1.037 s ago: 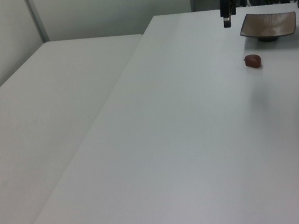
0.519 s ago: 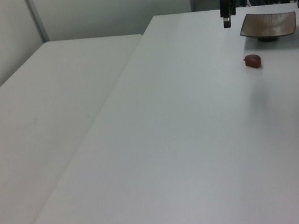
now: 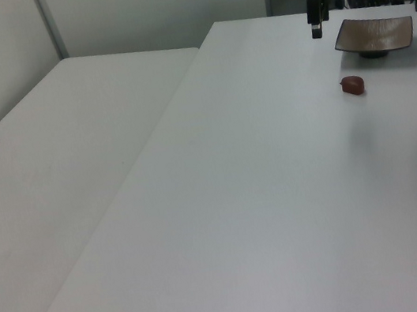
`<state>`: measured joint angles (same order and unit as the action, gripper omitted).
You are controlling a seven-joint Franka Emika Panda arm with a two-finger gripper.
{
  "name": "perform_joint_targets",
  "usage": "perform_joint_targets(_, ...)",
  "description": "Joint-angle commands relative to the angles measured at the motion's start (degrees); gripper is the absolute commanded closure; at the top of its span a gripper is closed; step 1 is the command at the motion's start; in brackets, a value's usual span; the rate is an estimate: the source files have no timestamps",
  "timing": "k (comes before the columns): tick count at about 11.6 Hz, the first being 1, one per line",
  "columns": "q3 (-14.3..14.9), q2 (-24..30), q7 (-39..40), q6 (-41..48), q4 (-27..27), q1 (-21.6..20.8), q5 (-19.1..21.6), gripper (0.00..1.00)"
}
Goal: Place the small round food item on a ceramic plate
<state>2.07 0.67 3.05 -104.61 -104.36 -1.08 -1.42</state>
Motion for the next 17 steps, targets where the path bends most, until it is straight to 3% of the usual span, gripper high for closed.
perform_joint_targets(1,1.00,0.38,1.25,-1.65,-1.02,-0.85,-0.15,0.00)
perform_joint_targets(4,1.00,-0.58,1.17,-2.26,-1.63,-0.76,-3.13,0.00)
perform_joint_targets(6,1.00,-0.67,1.17,-5.66,-4.87,-0.68,-6.82,0.00)
perform_joint_targets(9,1.87,-0.67,1.43,-6.83,-7.52,2.75,-10.87,0.00)
perform_joint_targets(12,6.71,-0.67,5.38,-9.72,-11.27,4.24,-10.71,0.00)
perform_joint_targets(14,6.89,-1.89,5.21,-19.71,-16.73,5.74,-9.91,0.00)
perform_joint_targets(17,6.80,-6.55,5.39,-21.94,-17.54,6.36,-7.03,0.00)
